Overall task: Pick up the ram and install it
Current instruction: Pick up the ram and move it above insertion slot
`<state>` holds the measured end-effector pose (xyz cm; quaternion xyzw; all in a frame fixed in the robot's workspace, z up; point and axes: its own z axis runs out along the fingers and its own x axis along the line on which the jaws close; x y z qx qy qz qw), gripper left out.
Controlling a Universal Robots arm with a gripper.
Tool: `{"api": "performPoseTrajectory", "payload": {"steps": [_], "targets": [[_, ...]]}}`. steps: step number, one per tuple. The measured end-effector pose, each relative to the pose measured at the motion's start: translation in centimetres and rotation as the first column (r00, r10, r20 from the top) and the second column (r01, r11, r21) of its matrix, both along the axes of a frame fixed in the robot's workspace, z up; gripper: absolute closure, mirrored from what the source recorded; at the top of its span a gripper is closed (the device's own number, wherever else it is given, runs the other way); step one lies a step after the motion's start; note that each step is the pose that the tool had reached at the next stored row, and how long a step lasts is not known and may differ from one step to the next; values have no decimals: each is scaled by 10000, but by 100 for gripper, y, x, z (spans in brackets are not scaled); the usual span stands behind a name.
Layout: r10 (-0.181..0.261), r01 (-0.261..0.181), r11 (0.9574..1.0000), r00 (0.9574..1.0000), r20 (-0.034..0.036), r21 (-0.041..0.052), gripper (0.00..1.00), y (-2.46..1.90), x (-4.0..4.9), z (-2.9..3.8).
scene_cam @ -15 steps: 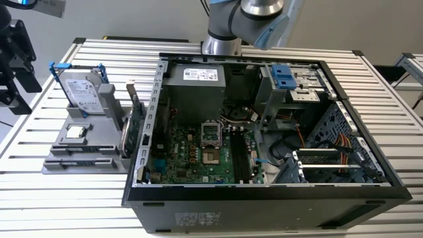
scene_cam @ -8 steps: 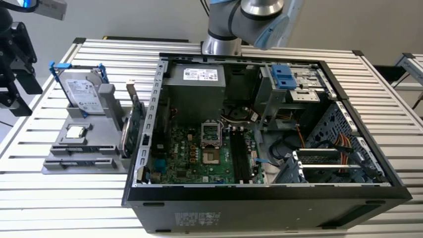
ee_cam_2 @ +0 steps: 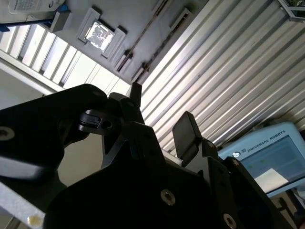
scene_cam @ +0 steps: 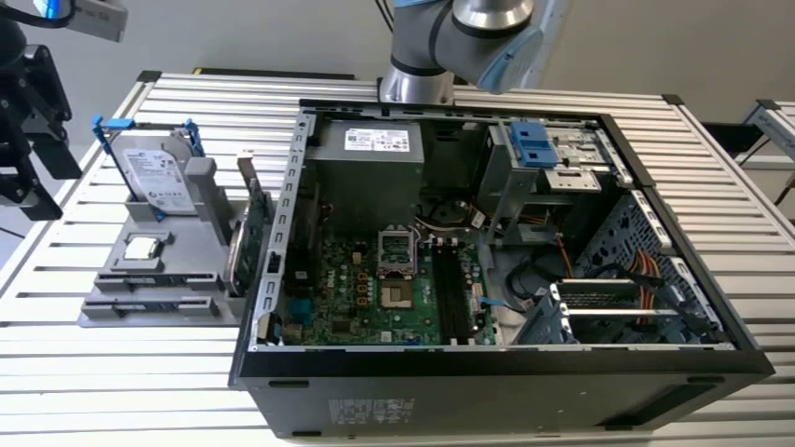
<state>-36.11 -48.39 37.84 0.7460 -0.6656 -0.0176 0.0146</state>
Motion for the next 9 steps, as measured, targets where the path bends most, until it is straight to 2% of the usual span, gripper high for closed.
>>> {"api": "performPoseTrajectory", "payload": {"steps": [9], "targets": [[-193,193,9998,9998,24,1,0,0,1,-70]]}}
